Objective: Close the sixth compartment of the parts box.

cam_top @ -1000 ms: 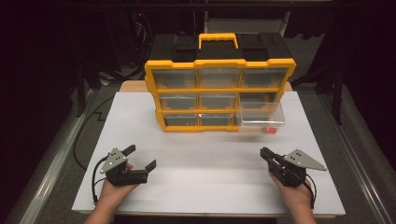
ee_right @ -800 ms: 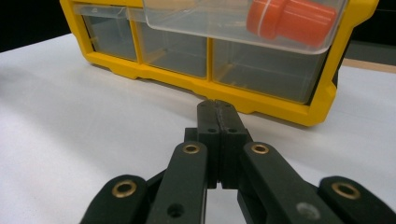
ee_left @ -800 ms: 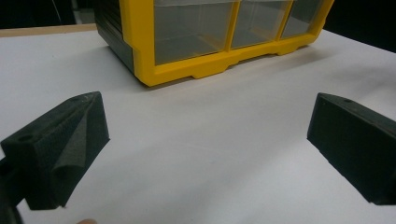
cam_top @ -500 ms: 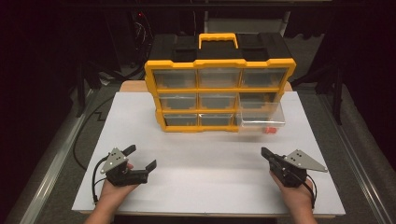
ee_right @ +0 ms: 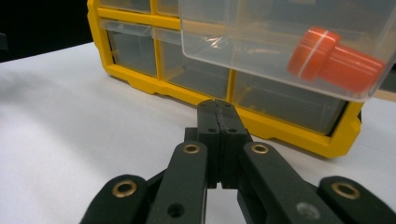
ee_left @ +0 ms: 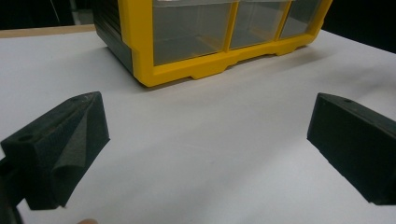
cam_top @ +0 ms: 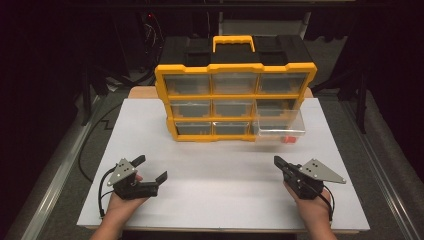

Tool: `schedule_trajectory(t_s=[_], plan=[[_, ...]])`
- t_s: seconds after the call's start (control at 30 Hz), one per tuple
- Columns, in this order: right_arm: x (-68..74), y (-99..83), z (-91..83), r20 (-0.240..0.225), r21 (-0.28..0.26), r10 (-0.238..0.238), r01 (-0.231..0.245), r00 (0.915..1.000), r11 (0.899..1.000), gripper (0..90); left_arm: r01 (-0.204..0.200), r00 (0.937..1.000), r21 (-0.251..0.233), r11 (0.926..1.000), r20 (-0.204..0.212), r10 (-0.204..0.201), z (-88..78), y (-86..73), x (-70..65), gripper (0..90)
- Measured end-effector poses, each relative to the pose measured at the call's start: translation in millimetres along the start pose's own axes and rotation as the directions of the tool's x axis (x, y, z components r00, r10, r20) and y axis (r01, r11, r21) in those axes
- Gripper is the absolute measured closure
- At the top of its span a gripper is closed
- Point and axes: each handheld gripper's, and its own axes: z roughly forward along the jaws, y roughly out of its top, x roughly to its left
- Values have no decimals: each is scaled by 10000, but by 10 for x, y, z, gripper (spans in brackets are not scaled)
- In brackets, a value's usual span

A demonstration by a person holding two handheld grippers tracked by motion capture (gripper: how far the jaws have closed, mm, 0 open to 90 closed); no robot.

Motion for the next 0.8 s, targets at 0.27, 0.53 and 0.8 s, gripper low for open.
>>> schedule_trajectory(t_s=[0.27,0.53,0.8], plan=[[31,49,5,-39,-357,-67,65,10000,9993,900,0,10000,-4,10000,5,0,1,1,3,3],[69,147,-29,96,-833,-128,135,9999,9964,900,-12,10000,-36,10000,28,12,-7,1,-6,3],[62,274,-43,373,-1187,-121,164,9992,9928,900,-4,10000,-32,10000,40,4,3,1,0,2]])
